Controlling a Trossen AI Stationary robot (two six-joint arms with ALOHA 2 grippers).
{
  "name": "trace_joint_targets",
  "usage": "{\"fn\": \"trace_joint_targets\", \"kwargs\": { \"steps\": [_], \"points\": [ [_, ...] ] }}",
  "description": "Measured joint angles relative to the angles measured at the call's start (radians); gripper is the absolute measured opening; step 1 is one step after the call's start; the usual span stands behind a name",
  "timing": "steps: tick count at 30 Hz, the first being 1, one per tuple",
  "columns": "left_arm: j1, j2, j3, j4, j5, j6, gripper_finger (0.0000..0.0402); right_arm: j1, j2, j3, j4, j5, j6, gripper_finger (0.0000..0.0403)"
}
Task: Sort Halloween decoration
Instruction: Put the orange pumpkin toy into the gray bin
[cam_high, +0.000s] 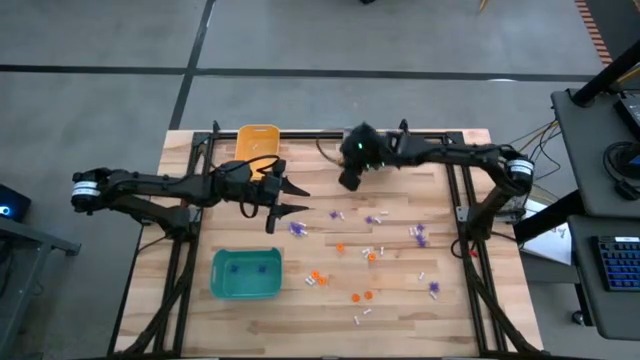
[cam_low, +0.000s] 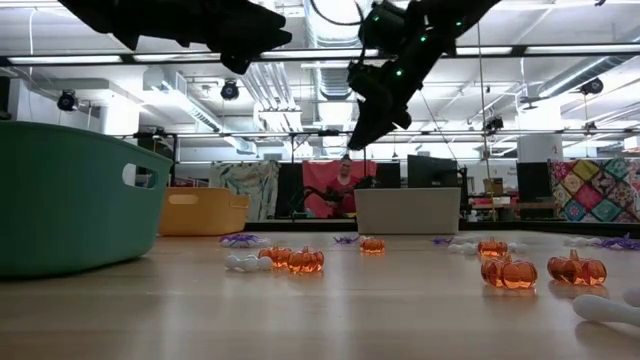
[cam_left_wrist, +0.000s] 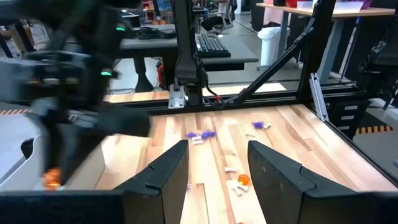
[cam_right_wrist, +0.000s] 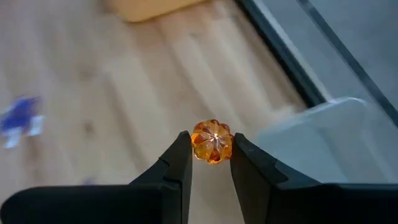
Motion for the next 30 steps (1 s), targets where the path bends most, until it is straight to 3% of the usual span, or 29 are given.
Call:
{"fn": "trace_joint_targets", "kwargs": {
  "steps": [11,19,30],
  "points": [
    [0.0,-0.026,0.0,-0.029,-0.001,0.017,0.0149,-0.24,0.182,0.226,-0.392,-0.001,0.163,0.0082],
    [0.0,-0.023,0.0,-0.032,-0.005,0.023,0.0149,-0.325,0.27,0.228,-0.487,-0.005,0.173,0.008],
    [0.0,-0.022,0.0,-0.034,-0.01,0.026,0.0149,-0.349,0.301,0.228,-0.486,-0.003,0.171,0.0087]
  ]
}}
